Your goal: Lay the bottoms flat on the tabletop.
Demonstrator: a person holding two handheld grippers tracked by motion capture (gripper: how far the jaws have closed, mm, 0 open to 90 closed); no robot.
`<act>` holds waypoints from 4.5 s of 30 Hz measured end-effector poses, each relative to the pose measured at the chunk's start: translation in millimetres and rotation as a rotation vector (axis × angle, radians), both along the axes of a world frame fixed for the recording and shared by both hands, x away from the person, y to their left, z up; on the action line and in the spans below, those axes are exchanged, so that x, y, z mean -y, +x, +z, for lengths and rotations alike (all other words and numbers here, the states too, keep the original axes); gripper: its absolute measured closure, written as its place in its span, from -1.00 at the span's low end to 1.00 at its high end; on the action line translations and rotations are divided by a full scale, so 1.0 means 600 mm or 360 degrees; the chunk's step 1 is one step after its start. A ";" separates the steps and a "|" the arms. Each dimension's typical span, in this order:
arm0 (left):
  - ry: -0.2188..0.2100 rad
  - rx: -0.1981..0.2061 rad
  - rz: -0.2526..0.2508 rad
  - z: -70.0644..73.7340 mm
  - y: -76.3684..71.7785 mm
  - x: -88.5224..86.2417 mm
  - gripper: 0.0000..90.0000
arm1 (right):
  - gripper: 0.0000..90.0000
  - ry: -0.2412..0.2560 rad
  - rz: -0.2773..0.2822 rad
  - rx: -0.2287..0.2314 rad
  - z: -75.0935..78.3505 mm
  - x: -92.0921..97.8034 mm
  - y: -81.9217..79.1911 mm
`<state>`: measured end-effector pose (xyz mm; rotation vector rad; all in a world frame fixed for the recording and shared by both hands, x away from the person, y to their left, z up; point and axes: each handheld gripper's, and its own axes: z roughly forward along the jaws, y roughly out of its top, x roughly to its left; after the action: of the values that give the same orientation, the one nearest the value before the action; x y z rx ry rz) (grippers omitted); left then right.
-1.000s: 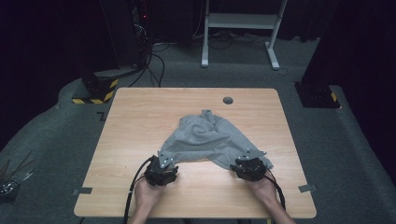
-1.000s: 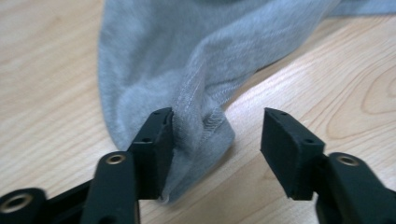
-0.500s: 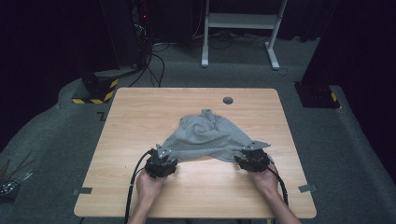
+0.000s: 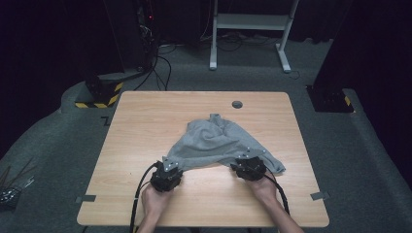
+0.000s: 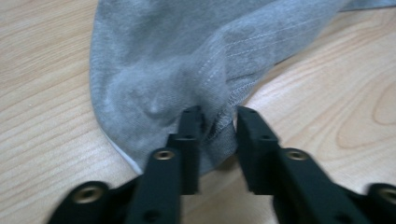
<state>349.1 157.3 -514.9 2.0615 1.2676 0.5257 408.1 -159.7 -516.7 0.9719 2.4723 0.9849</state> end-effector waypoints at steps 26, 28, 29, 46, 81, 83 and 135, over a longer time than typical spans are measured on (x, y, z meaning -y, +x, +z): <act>0.0056 0.0013 -0.0100 0.039 -0.026 -0.027 0.26 | 0.45 0.0131 0.0077 -0.0027 0.047 0.055 -0.047; 0.0050 -0.0005 -0.0072 0.032 -0.018 -0.026 0.31 | 0.46 0.0102 0.0068 -0.0030 0.040 0.050 -0.040; 0.0052 -0.0023 -0.0070 0.028 -0.015 -0.026 0.36 | 0.48 0.0091 0.0047 -0.0054 0.032 0.047 -0.034; -0.0003 -0.0028 -0.0109 0.034 -0.031 -0.028 0.29 | 0.60 0.0106 -0.0022 0.0039 0.039 0.074 -0.042; 0.0010 -0.0009 0.0000 -0.002 0.011 -0.023 0.63 | 0.51 -0.0023 0.0011 -0.0033 0.005 0.053 -0.031; 0.0005 -0.0004 -0.0014 -0.003 -0.004 -0.032 0.72 | 0.44 -0.0023 0.0057 -0.0023 0.004 0.056 -0.042; -0.0042 0.0117 0.0079 -0.020 -0.007 -0.040 -0.14 | 0.81 -0.0048 -0.0364 -0.0104 0.015 0.038 0.127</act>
<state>344.7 181.1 -526.9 1.9753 1.2786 0.5989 484.4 -182.4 -507.8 1.2618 2.3534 0.8518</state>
